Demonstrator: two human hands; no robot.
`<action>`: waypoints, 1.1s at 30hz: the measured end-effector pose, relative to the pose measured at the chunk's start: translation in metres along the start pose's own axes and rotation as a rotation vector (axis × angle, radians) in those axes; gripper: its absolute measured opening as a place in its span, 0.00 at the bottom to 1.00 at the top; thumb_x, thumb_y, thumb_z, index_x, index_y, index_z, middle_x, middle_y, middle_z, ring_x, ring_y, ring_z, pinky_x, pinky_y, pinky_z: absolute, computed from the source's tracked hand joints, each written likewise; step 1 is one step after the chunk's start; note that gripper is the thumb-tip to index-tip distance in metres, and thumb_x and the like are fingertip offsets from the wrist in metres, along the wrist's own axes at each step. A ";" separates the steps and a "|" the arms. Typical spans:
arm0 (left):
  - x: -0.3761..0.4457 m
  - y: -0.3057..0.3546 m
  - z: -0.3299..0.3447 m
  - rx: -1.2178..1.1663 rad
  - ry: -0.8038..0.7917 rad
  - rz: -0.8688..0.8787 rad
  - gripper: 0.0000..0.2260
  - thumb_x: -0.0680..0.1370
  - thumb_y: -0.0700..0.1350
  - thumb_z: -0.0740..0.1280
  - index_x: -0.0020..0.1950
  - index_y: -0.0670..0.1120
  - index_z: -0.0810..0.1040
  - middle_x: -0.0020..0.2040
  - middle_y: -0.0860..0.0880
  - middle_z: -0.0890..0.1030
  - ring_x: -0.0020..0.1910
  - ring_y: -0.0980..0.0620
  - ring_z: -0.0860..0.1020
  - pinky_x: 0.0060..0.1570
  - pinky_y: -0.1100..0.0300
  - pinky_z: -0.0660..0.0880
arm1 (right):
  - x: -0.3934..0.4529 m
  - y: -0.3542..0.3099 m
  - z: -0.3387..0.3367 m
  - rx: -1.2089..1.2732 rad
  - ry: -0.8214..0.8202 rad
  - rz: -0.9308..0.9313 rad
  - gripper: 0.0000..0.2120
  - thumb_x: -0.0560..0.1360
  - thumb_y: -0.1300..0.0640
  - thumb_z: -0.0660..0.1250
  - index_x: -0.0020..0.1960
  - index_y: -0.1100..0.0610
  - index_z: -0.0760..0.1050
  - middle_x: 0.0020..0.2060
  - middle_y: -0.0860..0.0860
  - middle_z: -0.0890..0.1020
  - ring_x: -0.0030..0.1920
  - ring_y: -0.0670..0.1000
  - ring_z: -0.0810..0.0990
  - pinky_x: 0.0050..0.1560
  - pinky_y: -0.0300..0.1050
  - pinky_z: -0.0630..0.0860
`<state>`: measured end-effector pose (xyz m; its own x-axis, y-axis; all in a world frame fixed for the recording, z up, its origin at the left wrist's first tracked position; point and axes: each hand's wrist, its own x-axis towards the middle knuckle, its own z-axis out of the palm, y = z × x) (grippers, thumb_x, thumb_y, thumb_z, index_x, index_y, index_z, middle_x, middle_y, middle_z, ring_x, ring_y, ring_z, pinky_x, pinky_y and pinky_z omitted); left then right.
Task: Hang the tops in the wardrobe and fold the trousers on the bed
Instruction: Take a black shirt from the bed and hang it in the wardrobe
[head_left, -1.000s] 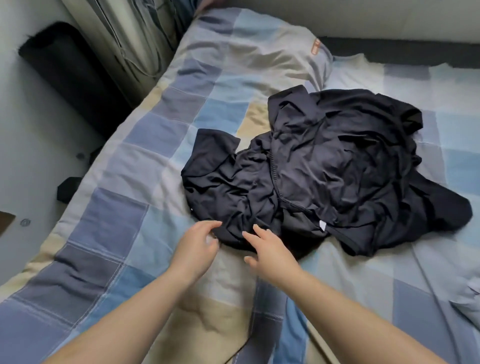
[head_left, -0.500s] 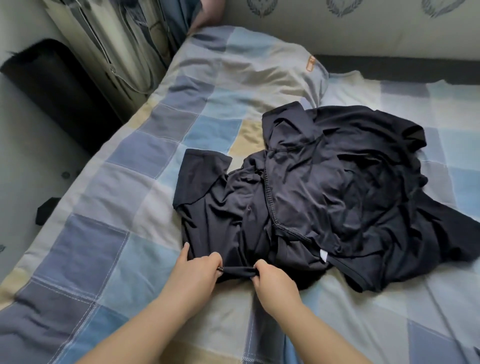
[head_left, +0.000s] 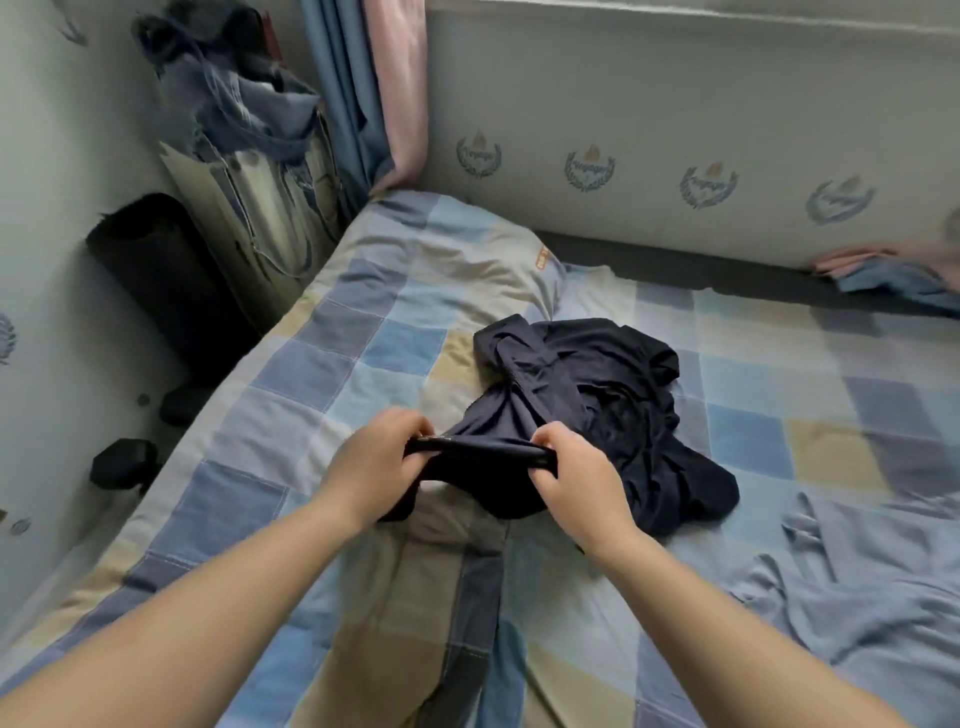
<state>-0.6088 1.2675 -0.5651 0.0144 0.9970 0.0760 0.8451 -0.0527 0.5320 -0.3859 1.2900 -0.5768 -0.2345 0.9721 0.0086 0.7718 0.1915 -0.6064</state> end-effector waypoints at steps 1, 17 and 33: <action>0.001 0.014 -0.024 -0.016 0.043 0.027 0.03 0.75 0.40 0.68 0.48 0.44 0.78 0.46 0.50 0.78 0.48 0.49 0.75 0.45 0.55 0.71 | -0.002 -0.015 -0.023 0.006 0.046 -0.011 0.06 0.75 0.58 0.63 0.51 0.52 0.72 0.45 0.48 0.79 0.46 0.52 0.77 0.44 0.49 0.74; -0.067 0.224 -0.301 -0.374 0.182 0.431 0.15 0.74 0.33 0.68 0.44 0.55 0.79 0.42 0.55 0.83 0.44 0.56 0.81 0.52 0.63 0.76 | -0.152 -0.196 -0.336 -0.248 0.444 -0.148 0.10 0.73 0.61 0.67 0.54 0.56 0.76 0.47 0.52 0.79 0.49 0.53 0.77 0.50 0.46 0.72; -0.195 0.395 -0.328 -0.329 0.097 0.410 0.08 0.72 0.42 0.72 0.38 0.55 0.78 0.38 0.51 0.79 0.36 0.51 0.77 0.39 0.58 0.73 | -0.437 -0.197 -0.502 -0.047 0.670 0.160 0.08 0.76 0.58 0.61 0.40 0.49 0.74 0.34 0.45 0.78 0.37 0.43 0.75 0.35 0.34 0.68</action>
<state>-0.4529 1.0337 -0.0935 0.2460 0.8817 0.4025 0.5683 -0.4677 0.6770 -0.1386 0.8954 -0.0619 0.2890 0.8602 0.4203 0.7945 0.0294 -0.6065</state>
